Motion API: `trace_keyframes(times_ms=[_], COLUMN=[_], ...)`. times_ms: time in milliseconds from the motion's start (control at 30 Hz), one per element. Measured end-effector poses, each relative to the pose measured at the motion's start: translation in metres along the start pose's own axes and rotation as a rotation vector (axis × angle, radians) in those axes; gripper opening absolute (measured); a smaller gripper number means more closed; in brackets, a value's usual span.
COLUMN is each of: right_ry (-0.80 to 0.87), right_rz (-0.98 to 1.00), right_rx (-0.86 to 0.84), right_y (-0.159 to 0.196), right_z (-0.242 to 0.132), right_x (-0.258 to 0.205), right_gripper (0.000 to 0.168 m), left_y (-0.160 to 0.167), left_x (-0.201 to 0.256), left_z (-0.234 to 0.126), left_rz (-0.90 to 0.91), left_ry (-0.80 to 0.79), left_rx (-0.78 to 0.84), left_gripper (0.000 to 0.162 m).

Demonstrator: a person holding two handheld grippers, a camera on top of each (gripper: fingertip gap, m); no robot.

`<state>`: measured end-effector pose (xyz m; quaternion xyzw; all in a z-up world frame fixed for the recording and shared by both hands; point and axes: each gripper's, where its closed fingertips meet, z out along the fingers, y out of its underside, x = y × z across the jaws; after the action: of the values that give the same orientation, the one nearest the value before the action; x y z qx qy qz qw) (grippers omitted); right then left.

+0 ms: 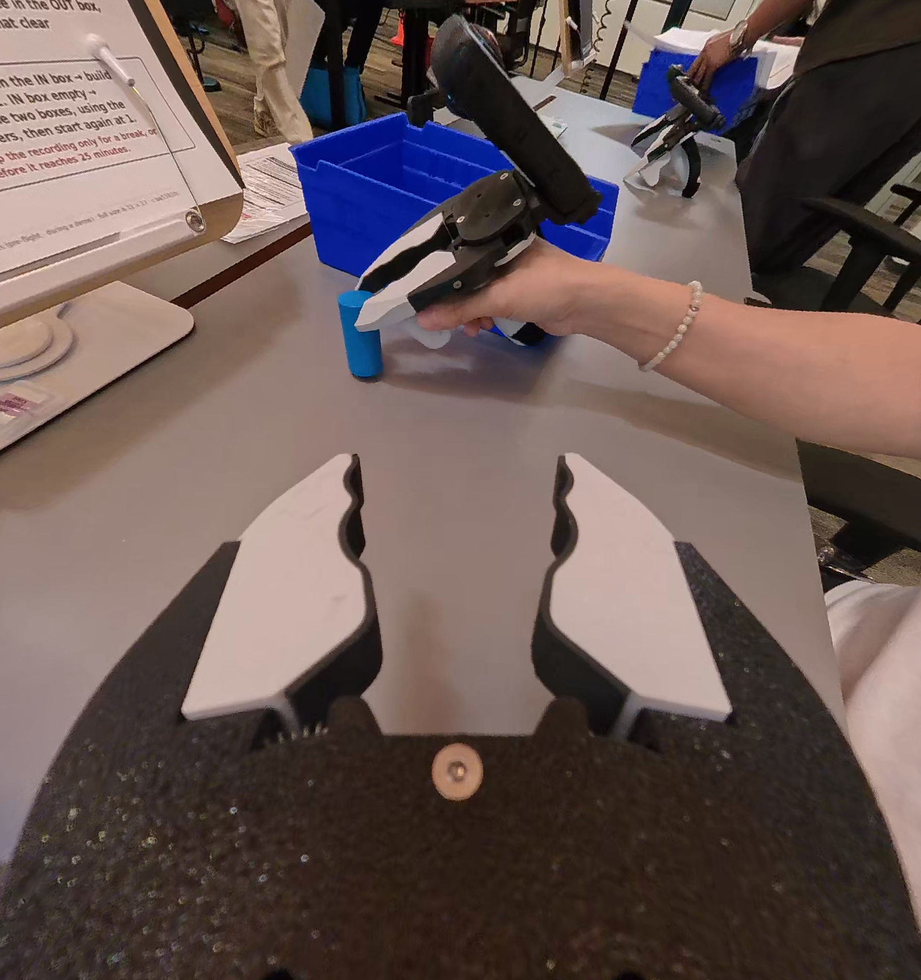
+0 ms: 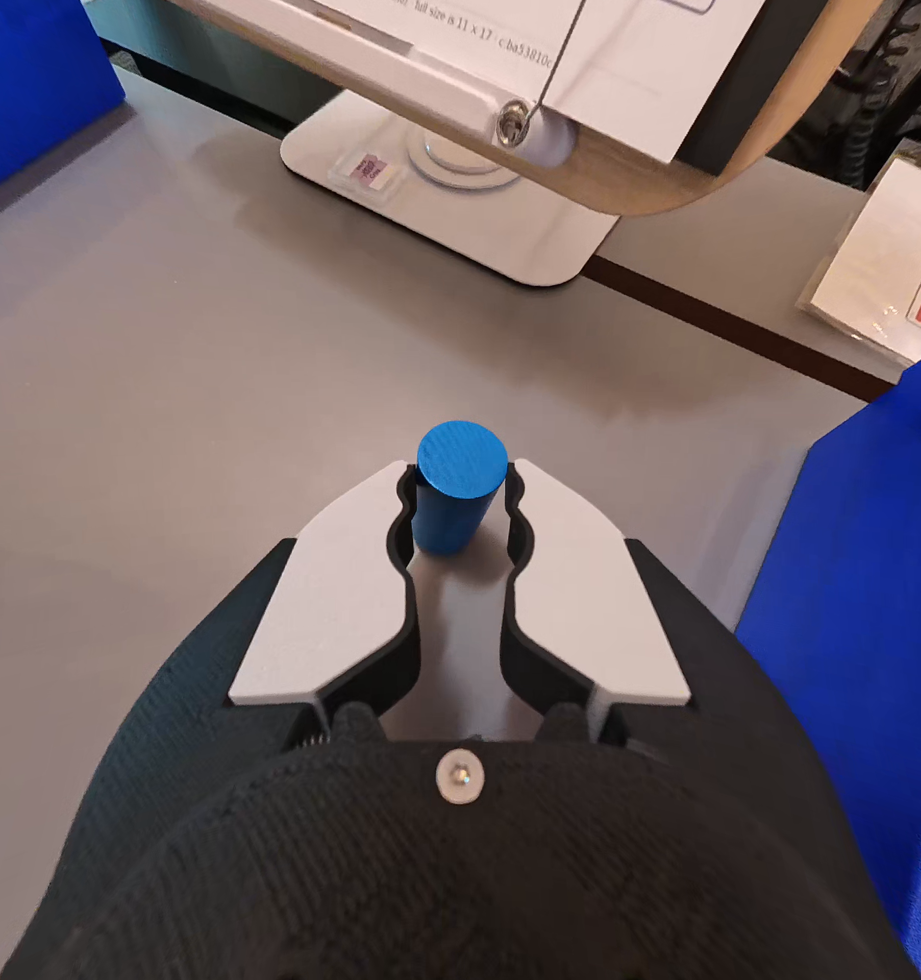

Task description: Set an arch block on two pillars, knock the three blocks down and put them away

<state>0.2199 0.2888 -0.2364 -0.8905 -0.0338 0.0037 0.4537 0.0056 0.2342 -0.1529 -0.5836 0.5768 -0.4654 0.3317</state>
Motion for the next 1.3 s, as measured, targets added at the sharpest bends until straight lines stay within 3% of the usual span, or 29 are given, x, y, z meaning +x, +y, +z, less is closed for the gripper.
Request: trace_keyframes(times_ms=[467,600,733,867,967,1100,1300], right_ry=[0.025,0.049,0.052,0.066,0.041,0.038,0.012], right_rz=[-0.115,-0.122,-0.132,-0.113,-0.120,-0.151,-0.168], right_rx=[-0.024,-0.021,-0.035,-0.024,-0.039,-0.034,0.009], right_y=[0.006,0.007,0.007,0.000,0.000,0.000,0.002], right_z=[0.000,-0.001,-0.001,-0.007,-0.014,-0.031,-0.055], right_x=[-0.007,-0.008,-0.007,-0.006,-0.015,-0.029,-0.049], right_gripper=[0.033,0.033,0.034,0.063,0.075,0.084,0.084], left_y=[0.002,-0.015,-0.025,-0.008,0.024,0.069,0.108], left_x=[-0.007,-0.026,-0.086,-0.177,-0.234,-0.272,-0.283], left_z=[-0.010,-0.037,-0.089,-0.152,-0.175,-0.168,-0.138], left_rz=[-0.003,0.000,-0.015,-0.275,-0.543,-0.901,-1.236], left_ry=[-0.026,-0.122,-0.364,-0.629,-0.704,-0.627,-0.494], left_rx=[0.015,0.046,-0.026,-0.208,-0.389,-0.614,-0.725], left_gripper=[0.068,0.068,0.069,0.070,0.068,0.061,0.055])
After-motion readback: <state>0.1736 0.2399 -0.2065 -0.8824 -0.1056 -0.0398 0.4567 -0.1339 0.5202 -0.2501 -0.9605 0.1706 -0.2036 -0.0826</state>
